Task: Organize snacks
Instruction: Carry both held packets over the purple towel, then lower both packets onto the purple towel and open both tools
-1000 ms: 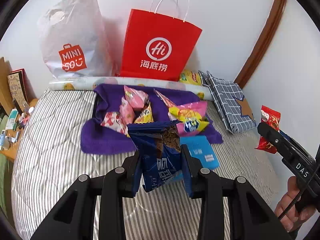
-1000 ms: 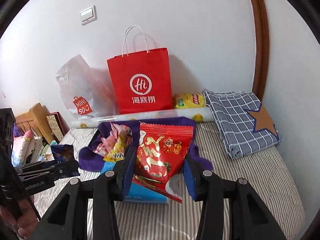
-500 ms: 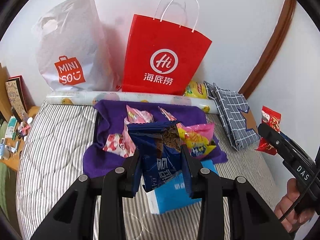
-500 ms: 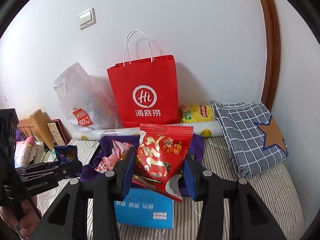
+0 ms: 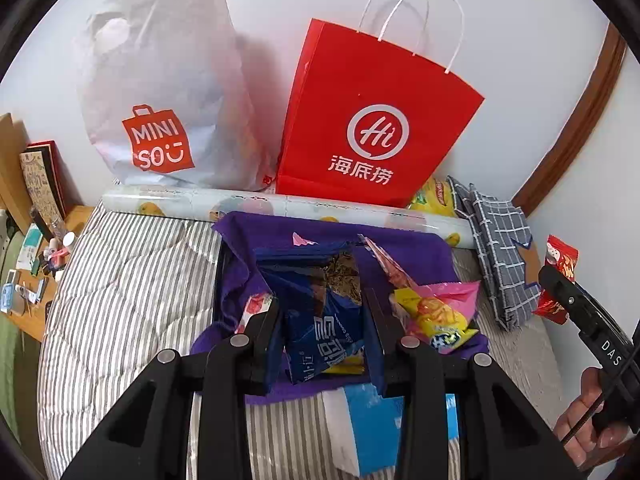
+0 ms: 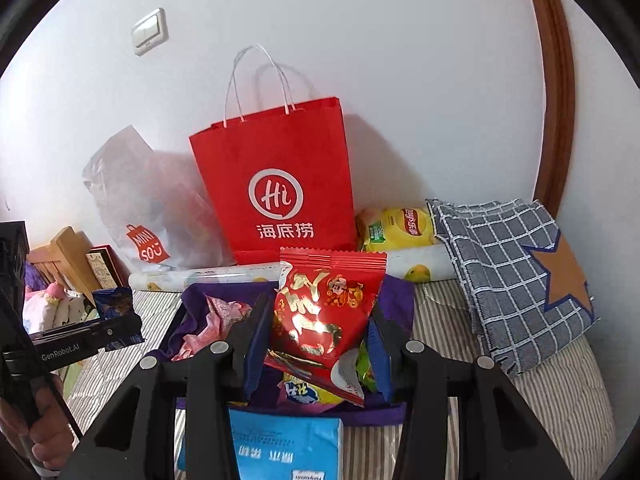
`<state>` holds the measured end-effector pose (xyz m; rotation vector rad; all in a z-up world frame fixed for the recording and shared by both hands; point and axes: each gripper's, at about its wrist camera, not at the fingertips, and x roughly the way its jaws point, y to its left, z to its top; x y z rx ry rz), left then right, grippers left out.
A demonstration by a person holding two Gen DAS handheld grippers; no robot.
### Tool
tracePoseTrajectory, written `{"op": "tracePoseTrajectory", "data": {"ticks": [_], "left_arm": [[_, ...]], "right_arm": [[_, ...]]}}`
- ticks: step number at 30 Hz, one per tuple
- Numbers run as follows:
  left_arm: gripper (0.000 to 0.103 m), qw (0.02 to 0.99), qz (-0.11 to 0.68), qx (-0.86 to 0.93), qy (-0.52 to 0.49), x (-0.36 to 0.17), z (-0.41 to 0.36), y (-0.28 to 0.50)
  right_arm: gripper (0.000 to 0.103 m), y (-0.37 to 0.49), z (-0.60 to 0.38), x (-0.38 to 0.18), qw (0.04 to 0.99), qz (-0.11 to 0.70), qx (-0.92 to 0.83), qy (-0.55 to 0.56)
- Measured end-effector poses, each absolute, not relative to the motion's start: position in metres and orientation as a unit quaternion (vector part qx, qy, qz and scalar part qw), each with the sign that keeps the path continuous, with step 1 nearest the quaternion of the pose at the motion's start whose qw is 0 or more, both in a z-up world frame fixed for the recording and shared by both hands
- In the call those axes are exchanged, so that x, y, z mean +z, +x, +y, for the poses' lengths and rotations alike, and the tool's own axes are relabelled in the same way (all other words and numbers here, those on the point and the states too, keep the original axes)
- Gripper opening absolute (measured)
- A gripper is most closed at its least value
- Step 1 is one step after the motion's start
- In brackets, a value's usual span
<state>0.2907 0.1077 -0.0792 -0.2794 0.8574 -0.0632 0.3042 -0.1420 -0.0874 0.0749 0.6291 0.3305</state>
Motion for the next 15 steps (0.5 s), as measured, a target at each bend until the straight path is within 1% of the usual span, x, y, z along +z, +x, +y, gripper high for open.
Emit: {"op": "tracePoseTrajectory", "data": {"ticks": [9, 15], "left_arm": [[0.034, 0.896, 0.424, -0.048, -0.125, -0.089, 0.09, 0.322], [0.034, 0.889, 0.437, -0.057, -0.123, -0.103, 0.082, 0.341]], "right_arm": [[0.042, 0.335, -0.131, -0.101, 0.928, 0.326, 0.176, 0.034], [0.042, 0.351, -0.118, -0.119, 0.918, 0.347, 0.19, 0.023]]}}
